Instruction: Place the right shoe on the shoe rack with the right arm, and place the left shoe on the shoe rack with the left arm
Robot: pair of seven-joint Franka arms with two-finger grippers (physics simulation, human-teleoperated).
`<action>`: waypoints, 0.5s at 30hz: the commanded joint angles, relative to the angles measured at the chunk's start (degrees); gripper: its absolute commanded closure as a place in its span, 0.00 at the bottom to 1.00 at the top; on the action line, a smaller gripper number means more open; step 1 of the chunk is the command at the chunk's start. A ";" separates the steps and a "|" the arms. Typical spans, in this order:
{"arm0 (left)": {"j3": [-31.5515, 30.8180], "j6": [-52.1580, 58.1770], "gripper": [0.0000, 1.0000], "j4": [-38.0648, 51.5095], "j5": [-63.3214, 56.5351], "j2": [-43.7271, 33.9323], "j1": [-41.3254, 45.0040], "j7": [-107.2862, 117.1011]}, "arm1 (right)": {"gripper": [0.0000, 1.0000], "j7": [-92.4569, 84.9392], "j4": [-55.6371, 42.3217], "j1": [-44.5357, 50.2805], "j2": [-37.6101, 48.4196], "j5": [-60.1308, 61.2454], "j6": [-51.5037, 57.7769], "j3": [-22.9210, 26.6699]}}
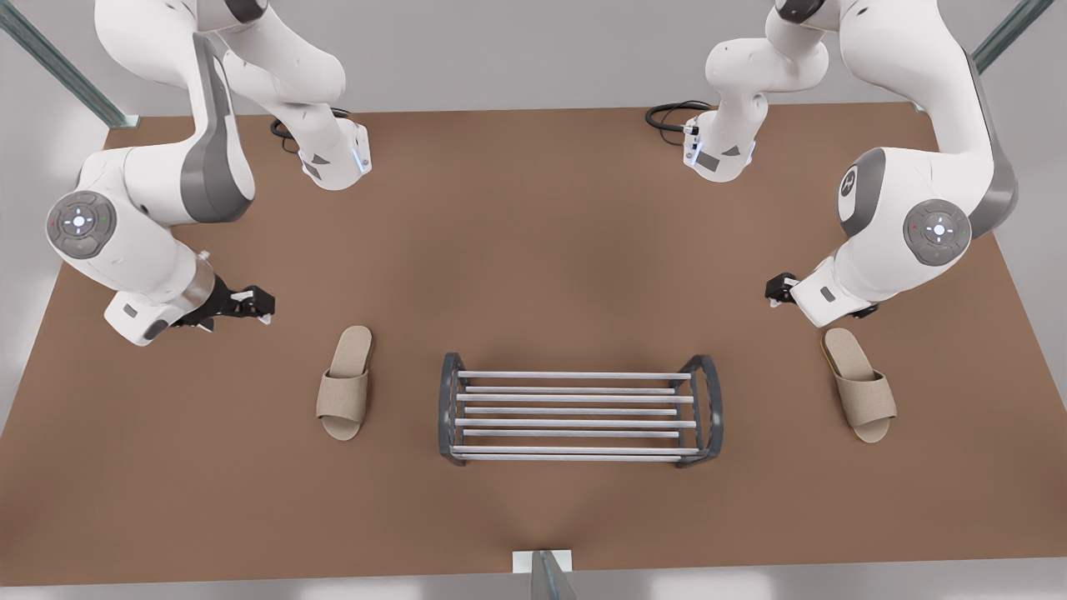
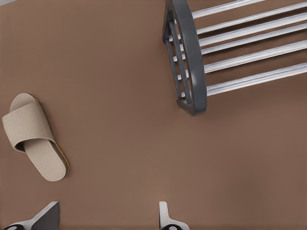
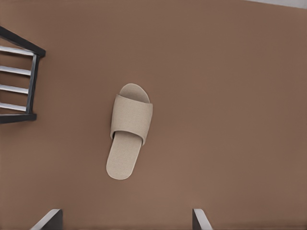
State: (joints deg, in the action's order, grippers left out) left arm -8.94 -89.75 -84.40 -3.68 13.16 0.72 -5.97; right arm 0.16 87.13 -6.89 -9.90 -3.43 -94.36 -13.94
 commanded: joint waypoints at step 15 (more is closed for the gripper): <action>16.41 -104.47 0.00 -42.16 -0.62 3.80 -18.38 -81.04 | 0.00 -39.43 38.64 4.78 10.87 -50.97 -49.07 -16.56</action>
State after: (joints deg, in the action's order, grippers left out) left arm 7.29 -148.25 -123.37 -4.33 16.61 -16.44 -37.33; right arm -11.05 124.74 9.34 0.83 -44.31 -126.97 -30.84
